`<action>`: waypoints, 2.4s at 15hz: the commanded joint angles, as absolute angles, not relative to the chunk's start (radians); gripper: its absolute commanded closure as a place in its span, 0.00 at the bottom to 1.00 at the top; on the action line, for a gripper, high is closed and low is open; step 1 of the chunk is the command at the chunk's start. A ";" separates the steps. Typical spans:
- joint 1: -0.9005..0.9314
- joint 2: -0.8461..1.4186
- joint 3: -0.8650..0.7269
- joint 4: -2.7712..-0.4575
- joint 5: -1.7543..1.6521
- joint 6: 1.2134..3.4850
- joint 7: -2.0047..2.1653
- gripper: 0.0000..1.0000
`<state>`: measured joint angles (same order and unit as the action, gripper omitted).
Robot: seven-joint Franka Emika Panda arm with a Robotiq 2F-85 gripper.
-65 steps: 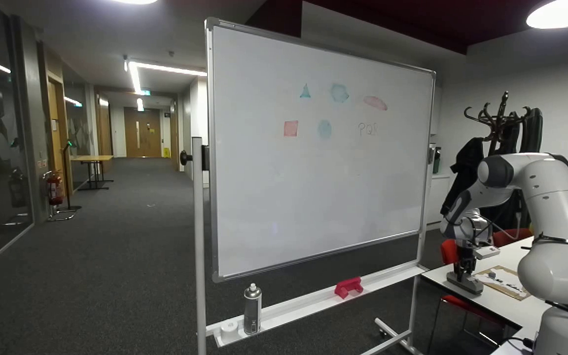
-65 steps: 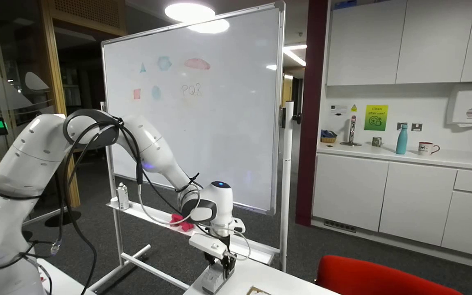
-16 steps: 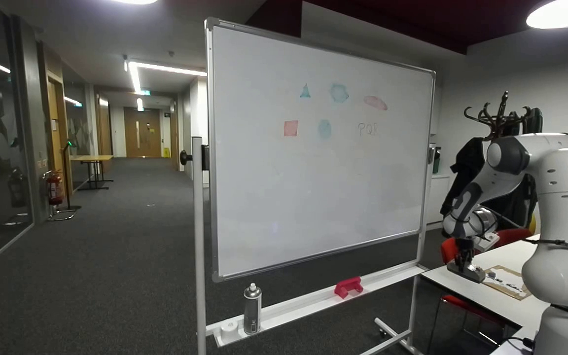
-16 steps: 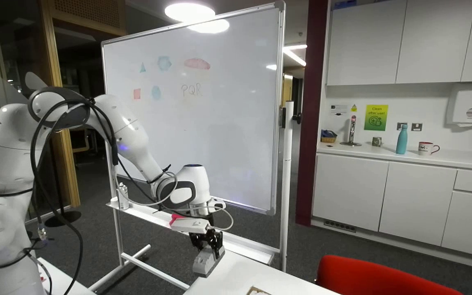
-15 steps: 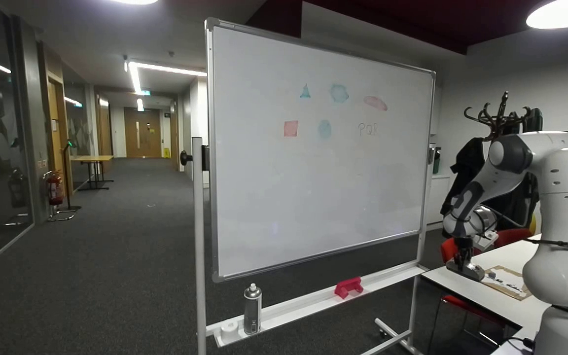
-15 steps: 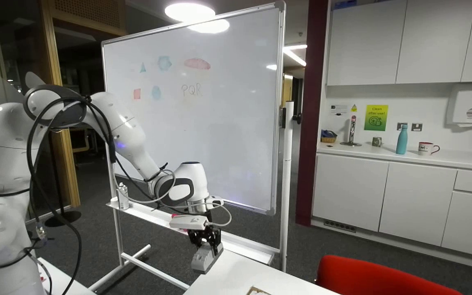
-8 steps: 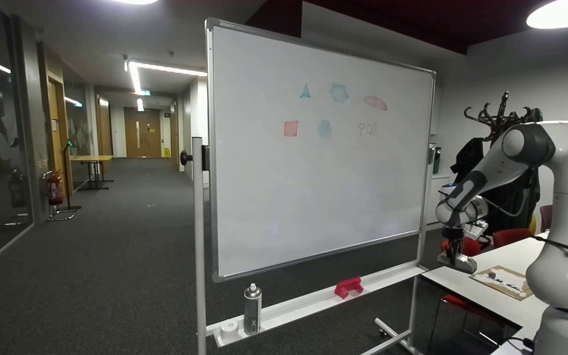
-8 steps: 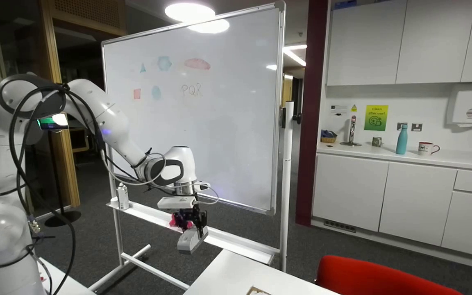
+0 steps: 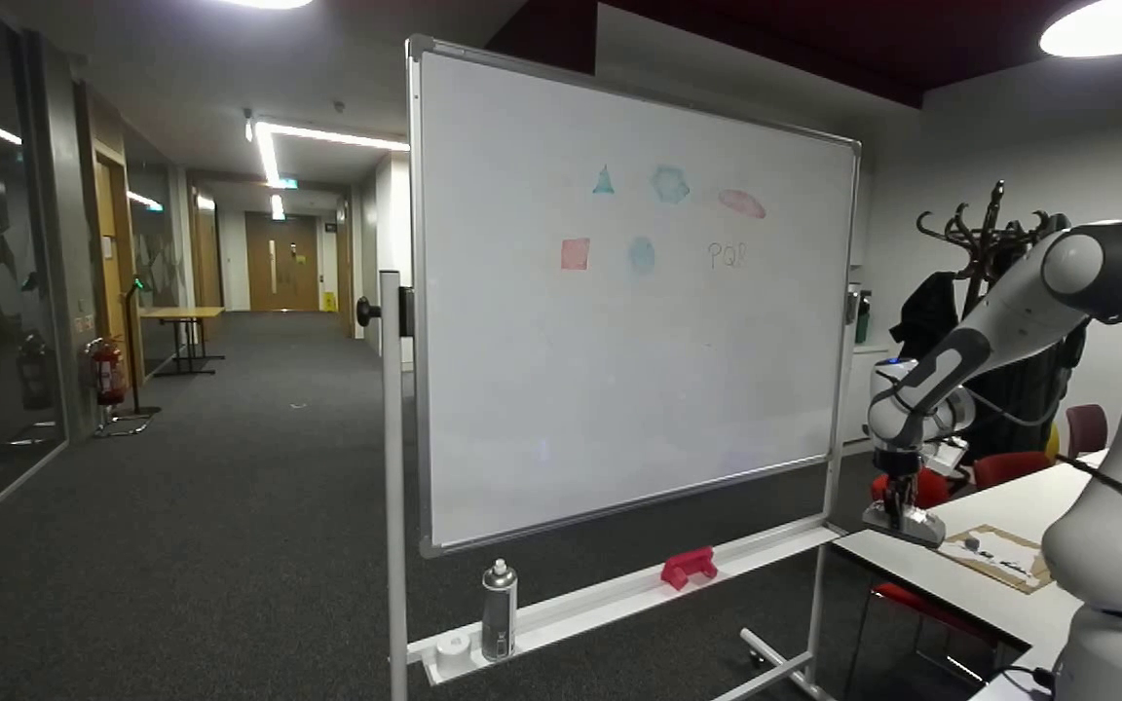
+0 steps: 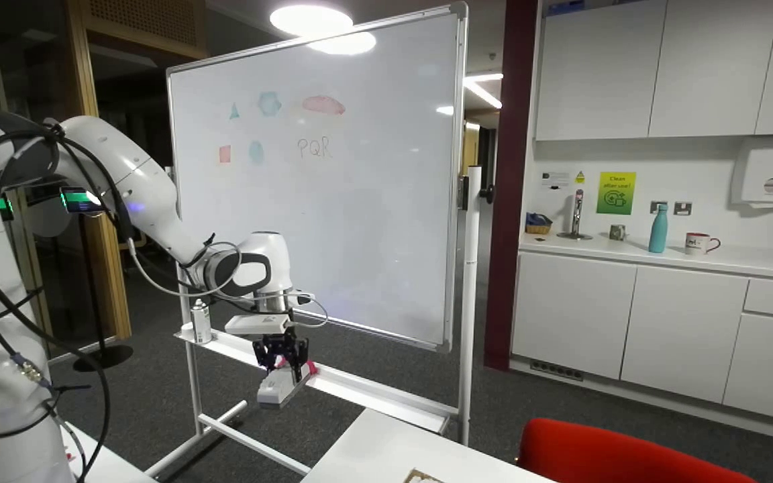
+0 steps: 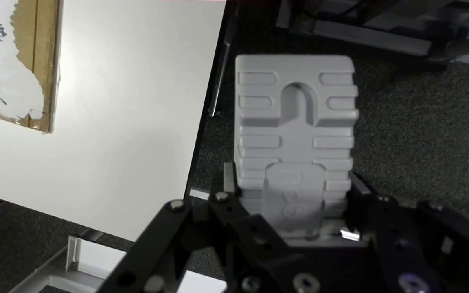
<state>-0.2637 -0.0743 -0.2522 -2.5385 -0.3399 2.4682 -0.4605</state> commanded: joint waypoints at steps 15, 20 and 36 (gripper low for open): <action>-0.191 -0.326 -0.154 -2.592 -0.357 2.235 -0.307 0.66; -0.125 -0.419 -0.076 -2.554 -0.330 2.058 -0.225 0.66; 0.035 -0.516 0.057 -2.553 -0.330 1.942 -0.097 0.41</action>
<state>0.0288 -0.5162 0.0623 -2.5549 -0.3278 1.9449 -0.0997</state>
